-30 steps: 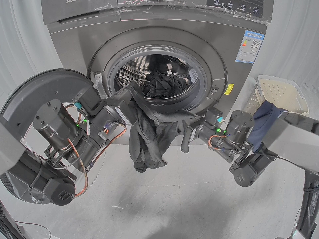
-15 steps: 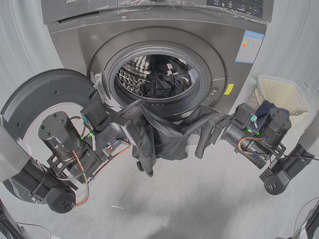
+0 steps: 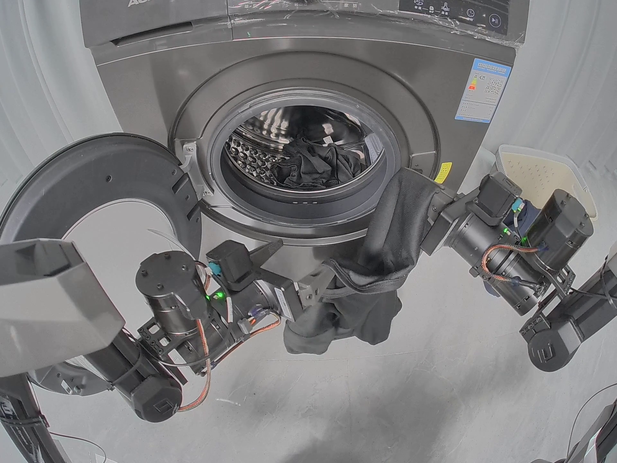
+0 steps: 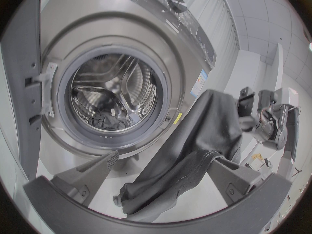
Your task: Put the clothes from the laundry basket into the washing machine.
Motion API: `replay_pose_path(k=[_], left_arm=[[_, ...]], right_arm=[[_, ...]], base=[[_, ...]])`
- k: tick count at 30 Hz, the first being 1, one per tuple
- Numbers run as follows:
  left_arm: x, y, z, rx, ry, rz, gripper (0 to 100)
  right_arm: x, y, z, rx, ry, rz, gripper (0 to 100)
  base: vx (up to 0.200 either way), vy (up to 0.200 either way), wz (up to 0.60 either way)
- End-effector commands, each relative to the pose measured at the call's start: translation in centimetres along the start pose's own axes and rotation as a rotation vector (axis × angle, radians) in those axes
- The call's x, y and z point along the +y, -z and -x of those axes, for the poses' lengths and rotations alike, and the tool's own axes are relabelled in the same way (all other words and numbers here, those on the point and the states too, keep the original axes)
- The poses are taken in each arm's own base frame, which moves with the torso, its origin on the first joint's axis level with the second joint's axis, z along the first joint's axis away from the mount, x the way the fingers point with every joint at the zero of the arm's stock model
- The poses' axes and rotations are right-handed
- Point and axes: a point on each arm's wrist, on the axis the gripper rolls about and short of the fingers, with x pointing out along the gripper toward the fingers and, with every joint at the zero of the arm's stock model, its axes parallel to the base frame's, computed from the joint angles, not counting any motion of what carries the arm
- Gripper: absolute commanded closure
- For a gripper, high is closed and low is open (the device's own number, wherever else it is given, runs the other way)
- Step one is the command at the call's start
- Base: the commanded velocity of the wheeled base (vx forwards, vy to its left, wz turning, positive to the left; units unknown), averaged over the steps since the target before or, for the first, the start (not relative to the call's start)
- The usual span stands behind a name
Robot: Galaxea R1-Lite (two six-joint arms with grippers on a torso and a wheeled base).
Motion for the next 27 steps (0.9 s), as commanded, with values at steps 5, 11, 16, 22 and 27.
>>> replay_pose_path(k=[5, 11, 16, 22, 27], left_arm=[[1.9, 4.5, -1.3, 0.128, 0.011, 0.011, 0], [2.8, 6.0, -1.7, 0.165, 0.019, 0.015, 0], [3.0, 7.1, -2.1, 0.185, 0.014, 0.016, 0], [2.7, 8.0, -2.2, 0.209, 0.041, 0.019, 0], [2.4, 8.6, -2.3, 0.227, 0.061, 0.022, 0]], right_arm=[[0.7, -0.8, -1.0, -0.049, 0.056, -0.009, 100], [1.5, -0.8, -1.8, -0.044, 0.078, -0.023, 100], [1.5, 0.1, -2.2, -0.029, 0.093, -0.025, 100], [1.3, 1.1, -3.1, -0.028, 0.101, -0.043, 100], [1.3, 1.1, -3.8, -0.045, 0.110, -0.059, 100]], base=[[0.000, 0.000, 0.00], [0.000, 0.000, 0.00], [0.000, 0.000, 0.00], [0.000, 0.000, 0.00], [0.000, 0.000, 0.00]])
